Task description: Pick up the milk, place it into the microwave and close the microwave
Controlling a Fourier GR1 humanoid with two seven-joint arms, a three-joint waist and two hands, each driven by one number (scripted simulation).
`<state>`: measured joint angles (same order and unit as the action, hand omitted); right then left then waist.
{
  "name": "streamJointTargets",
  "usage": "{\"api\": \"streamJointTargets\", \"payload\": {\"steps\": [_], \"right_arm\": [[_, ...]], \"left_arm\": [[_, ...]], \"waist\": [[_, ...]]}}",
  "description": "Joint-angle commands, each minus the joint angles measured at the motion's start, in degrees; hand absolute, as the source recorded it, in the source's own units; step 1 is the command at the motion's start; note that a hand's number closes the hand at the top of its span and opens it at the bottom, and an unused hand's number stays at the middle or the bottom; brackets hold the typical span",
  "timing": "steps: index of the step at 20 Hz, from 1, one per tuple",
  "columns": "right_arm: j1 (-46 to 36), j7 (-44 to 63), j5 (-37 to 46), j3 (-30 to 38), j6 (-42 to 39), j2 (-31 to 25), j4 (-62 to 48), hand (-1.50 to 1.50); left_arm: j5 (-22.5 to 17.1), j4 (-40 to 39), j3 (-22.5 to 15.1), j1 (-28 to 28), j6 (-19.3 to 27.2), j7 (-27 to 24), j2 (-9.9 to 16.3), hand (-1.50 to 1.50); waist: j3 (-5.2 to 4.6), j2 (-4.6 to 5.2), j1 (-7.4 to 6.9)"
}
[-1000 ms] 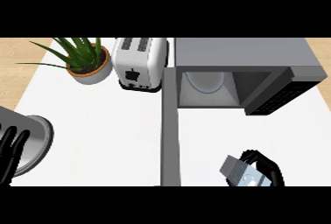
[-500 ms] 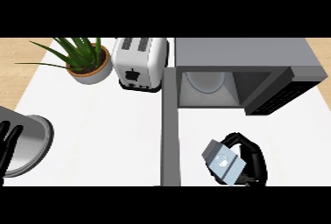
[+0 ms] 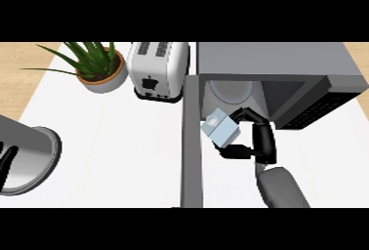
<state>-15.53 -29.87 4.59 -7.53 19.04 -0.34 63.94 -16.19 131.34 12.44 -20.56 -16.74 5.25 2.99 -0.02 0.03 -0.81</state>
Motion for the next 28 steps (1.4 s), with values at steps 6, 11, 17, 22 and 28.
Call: {"api": "streamJointTargets", "payload": {"steps": [6, 11, 17, 22, 28], "right_arm": [[-22.6, 6.3, 3.0, 8.4, 4.8, -3.3, -21.7, 1.50], [-31.1, 2.8, 4.3, 12.6, 7.4, -6.8, -36.8, 1.50], [-37.0, 1.4, 4.1, 17.2, 15.0, -10.5, -44.4, 1.50], [-38.1, -4.2, 7.5, 16.7, 25.1, -11.7, -47.8, 1.50], [-44.0, 1.2, 13.5, 11.3, 20.3, -11.9, -56.6, -1.50]], "left_arm": [[0.2, -2.5, 0.2, 7.0, 2.3, 3.9, 1.0, -1.50], [-0.9, -1.0, -0.2, 3.4, -0.7, 1.6, 0.3, -1.50], [-2.0, -4.4, 1.8, 2.4, -3.4, -2.0, 1.0, -1.50], [0.4, -3.3, 0.6, 4.7, -1.7, 0.4, 1.3, -1.50], [3.1, -6.2, -0.4, 6.5, -1.4, 0.4, 1.3, -1.50]], "waist": [[0.06, 0.35, -0.18], [0.10, 0.76, -1.72], [0.10, 1.52, -3.44], [0.21, 1.98, -4.02], [0.15, 2.04, -4.02]]}}
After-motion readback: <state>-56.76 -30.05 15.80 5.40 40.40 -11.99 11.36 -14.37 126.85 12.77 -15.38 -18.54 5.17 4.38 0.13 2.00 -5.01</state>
